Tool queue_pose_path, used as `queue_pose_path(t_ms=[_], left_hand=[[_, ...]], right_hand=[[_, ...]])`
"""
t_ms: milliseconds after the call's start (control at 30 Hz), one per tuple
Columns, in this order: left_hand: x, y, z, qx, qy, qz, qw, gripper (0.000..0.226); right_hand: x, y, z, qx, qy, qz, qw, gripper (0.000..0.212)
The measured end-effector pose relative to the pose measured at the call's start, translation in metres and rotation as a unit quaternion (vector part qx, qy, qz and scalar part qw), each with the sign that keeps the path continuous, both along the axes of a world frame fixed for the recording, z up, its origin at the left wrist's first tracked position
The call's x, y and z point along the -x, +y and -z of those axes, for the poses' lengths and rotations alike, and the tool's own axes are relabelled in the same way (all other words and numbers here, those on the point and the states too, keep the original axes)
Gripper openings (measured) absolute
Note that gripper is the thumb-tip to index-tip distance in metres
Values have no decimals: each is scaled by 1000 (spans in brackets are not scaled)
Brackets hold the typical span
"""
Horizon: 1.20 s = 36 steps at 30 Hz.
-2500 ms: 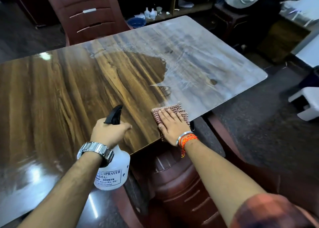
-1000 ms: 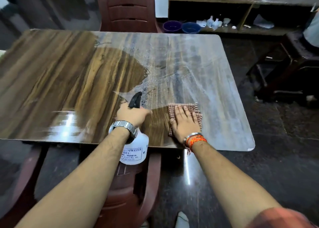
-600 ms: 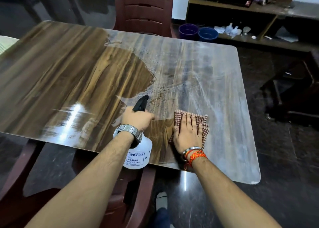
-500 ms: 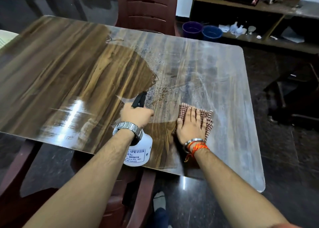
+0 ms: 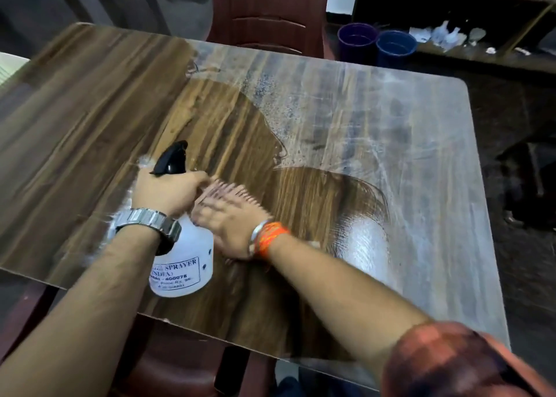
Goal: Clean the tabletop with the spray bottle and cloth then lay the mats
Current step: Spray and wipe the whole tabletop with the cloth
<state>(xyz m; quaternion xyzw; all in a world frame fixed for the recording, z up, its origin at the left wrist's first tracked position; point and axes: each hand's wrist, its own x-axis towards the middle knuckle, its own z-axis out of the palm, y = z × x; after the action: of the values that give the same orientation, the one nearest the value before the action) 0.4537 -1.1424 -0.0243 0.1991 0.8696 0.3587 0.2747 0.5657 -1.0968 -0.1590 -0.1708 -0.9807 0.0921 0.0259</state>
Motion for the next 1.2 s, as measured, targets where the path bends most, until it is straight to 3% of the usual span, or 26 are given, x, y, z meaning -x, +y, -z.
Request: queue_pose_path(t_ms=[67,133,200,233,300,367,433,500,567,633,700,767,833,900,967,1067,1133,1200], left_hand=[[-4,3,1,4,-14,10,1000,27],[-9,4,0,-5,-25,4,1000,23],[-16,5,-4,-13,-43,1,999,20],[-19,6,-7,-20,-53,-3,998,19],[-24,7,-13,-31,-70,-13,997,30],[-28,5,-21,-33,-73,-17,997,35],[-34,0,-30,-37,-64,-21,997,21],[-41,-7,-36,-37,-48,-32,998,19],[-52,-16,-37,-35,-40,-38,998,20],[-69,-26,-34,-24,-30,-57,998,22],[-94,-37,-31,-21,-22,-83,996,19],[-118,-46,-28,-22,-31,-102,994,17],[-143,-53,-25,-23,-40,-127,991,20],[-166,-58,-25,-17,-45,-145,988,20],[-186,-63,-24,0,-54,-165,985,21],[-204,-70,-23,5,-49,-176,983,22],[-209,-72,-23,6,-45,-180,983,22],[-212,-78,-26,16,-36,-187,982,22]], right_hand=[[-58,57,-1,3,-5,175,984,57],[-132,107,2,25,-28,369,929,57],[-166,116,-6,46,-35,466,883,57],[-159,106,-7,41,-34,466,883,58],[-123,56,-13,6,-12,360,933,60],[-90,-17,-16,-31,14,171,985,59],[-84,-83,-19,-19,-7,-10,1000,54],[-109,-86,-13,-3,-42,-108,993,55],[-144,-40,-10,6,-31,-63,998,58],[-190,30,-5,10,-19,88,996,61],[-236,93,-2,6,-55,245,968,59],[-250,108,-2,13,-58,301,952,59],[-247,72,-3,-7,-41,204,978,62],[-253,5,-5,-11,-11,27,1000,60],[-270,-68,-9,-2,-1,-128,992,57],[-292,-104,-7,48,-24,-228,972,54],[-292,-79,-5,45,-45,-292,954,55],[-278,-43,-1,10,-50,-283,958,56]])
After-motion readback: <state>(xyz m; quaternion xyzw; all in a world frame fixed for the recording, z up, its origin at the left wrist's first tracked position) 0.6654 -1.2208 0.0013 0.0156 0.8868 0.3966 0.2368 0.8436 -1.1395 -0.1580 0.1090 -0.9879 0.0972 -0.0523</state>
